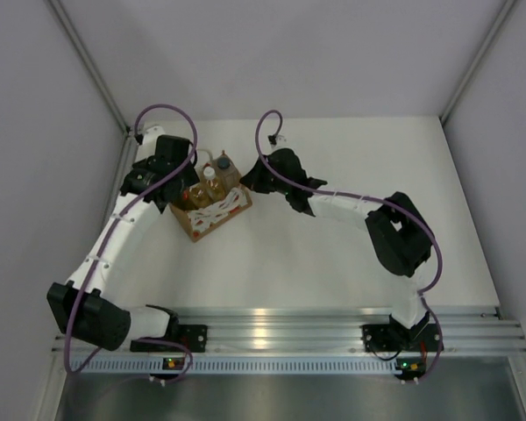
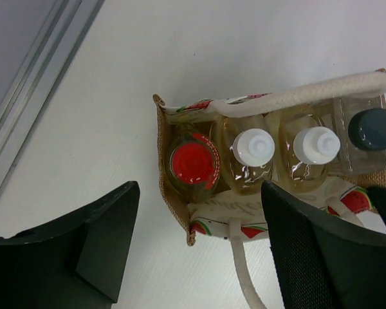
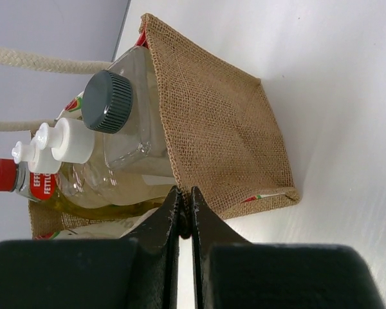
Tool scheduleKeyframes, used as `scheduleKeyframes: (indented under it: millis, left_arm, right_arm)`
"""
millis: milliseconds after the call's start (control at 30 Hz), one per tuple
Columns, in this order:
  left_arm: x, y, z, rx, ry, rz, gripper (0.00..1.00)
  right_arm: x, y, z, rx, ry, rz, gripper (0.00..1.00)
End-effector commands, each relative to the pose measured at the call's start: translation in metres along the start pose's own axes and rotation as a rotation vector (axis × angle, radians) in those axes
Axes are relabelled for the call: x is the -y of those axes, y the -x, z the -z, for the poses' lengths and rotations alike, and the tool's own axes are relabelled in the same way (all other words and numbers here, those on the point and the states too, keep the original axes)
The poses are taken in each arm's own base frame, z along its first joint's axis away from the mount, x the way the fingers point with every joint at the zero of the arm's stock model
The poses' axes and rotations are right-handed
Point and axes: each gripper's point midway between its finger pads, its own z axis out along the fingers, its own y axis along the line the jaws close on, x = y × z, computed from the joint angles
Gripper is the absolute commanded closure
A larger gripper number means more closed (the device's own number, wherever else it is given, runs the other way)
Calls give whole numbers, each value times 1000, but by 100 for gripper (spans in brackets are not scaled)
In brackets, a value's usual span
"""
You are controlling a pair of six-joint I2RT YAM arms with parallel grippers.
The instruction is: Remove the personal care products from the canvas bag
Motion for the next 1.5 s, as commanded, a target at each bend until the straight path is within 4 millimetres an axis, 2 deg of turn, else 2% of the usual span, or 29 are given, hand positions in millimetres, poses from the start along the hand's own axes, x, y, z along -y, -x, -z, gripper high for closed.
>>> scheduleKeyframes:
  millis: [0,133,433,633,733,867,1067,1300,1467]
  left_arm:
    - [0,17,-8,47,58,28,21]
    - [-7,9,-22,36,125,23,29]
    - [-8,-21,-49,-59,159,17,43]
    - [-13,-42,-58,-104,178,6,41]
    - [-9,-50,-61,-127,161,1,37]
    - [-4,-59,-65,-154,133,1,37]
    - [-1,-54,-61,-146,112,5,38]
    - [3,-21,-37,-64,48,30,38]
    - [7,-23,-41,-79,45,21,40]
  right_arm:
    - [13,-31,1,-59,-34,41,100]
    - [12,-29,5,-56,-31,47,100]
    - [3,-23,11,-44,-6,51,100]
    - [1,-23,10,-44,0,52,100]
    - [1,-25,9,-50,-1,51,100]
    - [0,-26,8,-53,2,51,100]
    - [-1,-27,8,-57,7,53,100]
    - [1,-30,6,-65,6,55,100]
    - [-2,-31,5,-71,17,51,100]
